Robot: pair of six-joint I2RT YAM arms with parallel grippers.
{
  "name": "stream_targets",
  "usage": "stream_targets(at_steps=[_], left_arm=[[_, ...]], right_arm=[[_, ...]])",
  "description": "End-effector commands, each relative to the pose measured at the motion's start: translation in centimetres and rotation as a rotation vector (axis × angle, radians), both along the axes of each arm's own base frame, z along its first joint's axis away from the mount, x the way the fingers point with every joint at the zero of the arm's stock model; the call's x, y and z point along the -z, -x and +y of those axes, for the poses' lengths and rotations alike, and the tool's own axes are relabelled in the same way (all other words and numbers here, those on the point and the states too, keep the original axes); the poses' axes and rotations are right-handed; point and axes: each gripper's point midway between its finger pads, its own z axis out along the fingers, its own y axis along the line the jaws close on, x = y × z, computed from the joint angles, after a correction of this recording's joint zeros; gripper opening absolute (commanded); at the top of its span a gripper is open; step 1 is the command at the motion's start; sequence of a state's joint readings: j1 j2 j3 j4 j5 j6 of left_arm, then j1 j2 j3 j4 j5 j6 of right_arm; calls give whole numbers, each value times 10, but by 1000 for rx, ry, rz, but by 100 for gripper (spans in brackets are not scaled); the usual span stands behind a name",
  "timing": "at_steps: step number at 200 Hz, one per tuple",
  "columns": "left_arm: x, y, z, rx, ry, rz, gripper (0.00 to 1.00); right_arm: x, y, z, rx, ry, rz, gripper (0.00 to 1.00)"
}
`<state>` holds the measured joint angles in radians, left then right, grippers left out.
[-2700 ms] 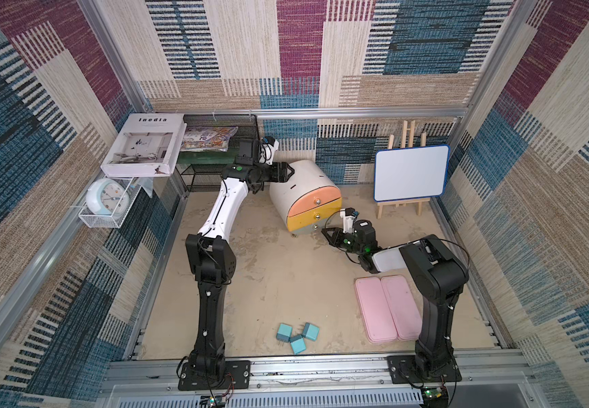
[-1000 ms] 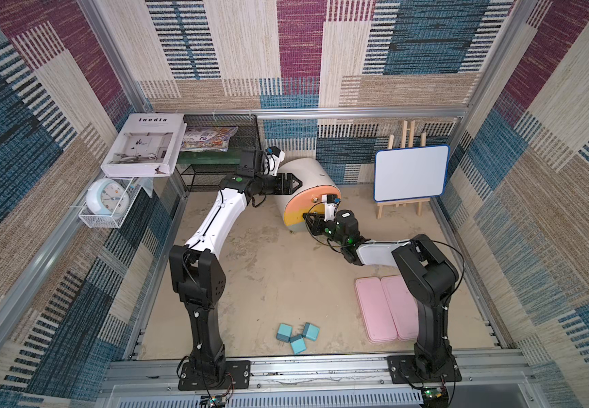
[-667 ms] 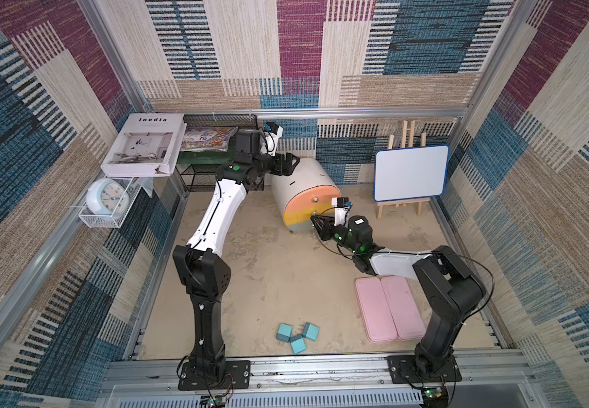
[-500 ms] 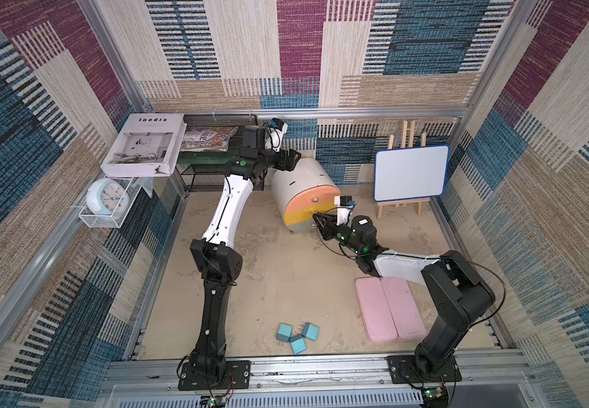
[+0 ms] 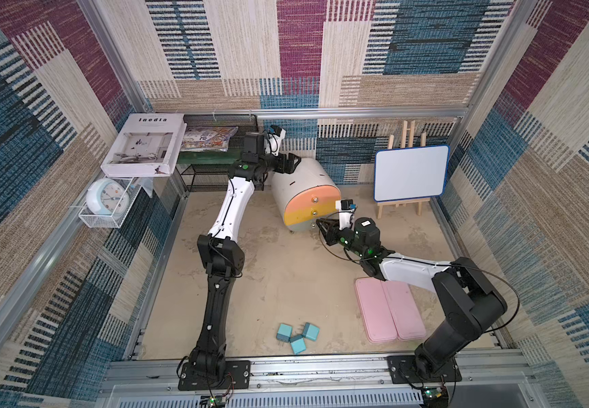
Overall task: Place the plugs into the drawer by color
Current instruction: Open the drawer in the storage box.
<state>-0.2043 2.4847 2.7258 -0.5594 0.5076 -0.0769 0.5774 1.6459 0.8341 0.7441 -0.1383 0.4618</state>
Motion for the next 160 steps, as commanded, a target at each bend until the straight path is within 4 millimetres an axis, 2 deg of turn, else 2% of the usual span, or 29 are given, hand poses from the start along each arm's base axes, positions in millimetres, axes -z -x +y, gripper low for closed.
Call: stream_targets(at_steps=[1,26,63,81,114,160], left_arm=[[-5,3,-6,68,124,41,94],[0,5,-11,105,173,84,95],[11,9,-15,138,192,128,95],[11,16,-22,195,228,149,98],[18,13,-14,174,229,178,99],[27,19,-15,177,222,229,99]], right_arm=[[2,4,-5,13,23,1,25],[-4,5,-11,34,38,-21,25],[-19,1,-5,17,30,-52,25],[-20,2,-6,17,37,-43,25],[-26,12,-14,27,36,-53,25],[-30,10,-16,40,49,-62,25]])
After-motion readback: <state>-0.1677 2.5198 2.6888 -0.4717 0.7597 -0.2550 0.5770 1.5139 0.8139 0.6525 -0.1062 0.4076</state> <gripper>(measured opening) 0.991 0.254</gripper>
